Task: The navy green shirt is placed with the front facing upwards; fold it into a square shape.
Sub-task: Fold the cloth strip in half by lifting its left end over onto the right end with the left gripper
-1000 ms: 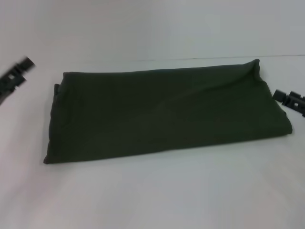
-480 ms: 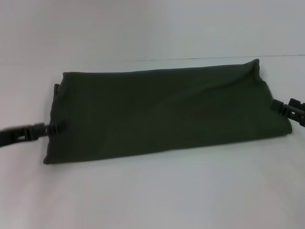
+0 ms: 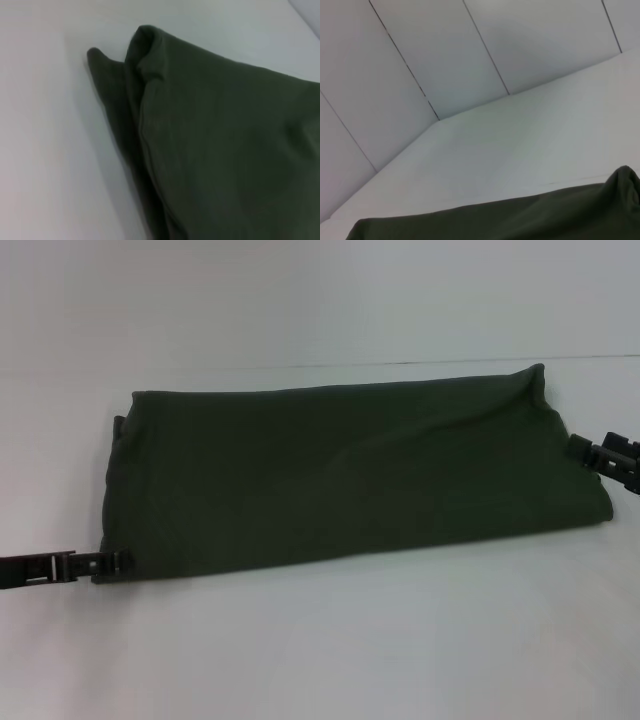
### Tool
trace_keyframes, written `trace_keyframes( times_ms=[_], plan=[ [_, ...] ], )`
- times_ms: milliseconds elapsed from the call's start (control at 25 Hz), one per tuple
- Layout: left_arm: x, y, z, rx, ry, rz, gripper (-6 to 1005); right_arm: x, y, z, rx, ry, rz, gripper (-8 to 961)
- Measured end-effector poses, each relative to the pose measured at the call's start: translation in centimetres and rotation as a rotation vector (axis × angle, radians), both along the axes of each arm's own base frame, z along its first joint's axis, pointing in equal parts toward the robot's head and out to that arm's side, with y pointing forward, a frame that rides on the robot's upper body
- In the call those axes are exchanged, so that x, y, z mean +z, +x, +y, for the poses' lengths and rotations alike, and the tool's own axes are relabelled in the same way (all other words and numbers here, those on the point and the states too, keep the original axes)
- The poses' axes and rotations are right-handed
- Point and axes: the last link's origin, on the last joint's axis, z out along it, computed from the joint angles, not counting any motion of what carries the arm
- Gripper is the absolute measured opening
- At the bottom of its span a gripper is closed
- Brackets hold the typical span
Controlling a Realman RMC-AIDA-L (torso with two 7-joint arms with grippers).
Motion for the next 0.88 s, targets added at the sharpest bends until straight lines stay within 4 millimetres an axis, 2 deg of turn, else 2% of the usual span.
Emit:
trace_keyframes(
  times_ms=[280, 720, 880],
  plan=[
    [-1.0, 0.2, 0.1, -0.014, -0.034, 0.022, 874, 0.0, -0.1, 0.2, 0.001, 0.003, -0.003, 893],
    [-1.2, 0.3, 0.2, -0.012, -0.04, 0.024, 850, 0.1, 0.1, 0.3, -0.012, 0.009, -0.011, 889],
    [-2.0, 0.5, 0.5, -0.019, -0.056, 0.059, 841, 0.0, 0.1, 0.3, -0.014, 0.008, -0.008, 888]
  ],
)
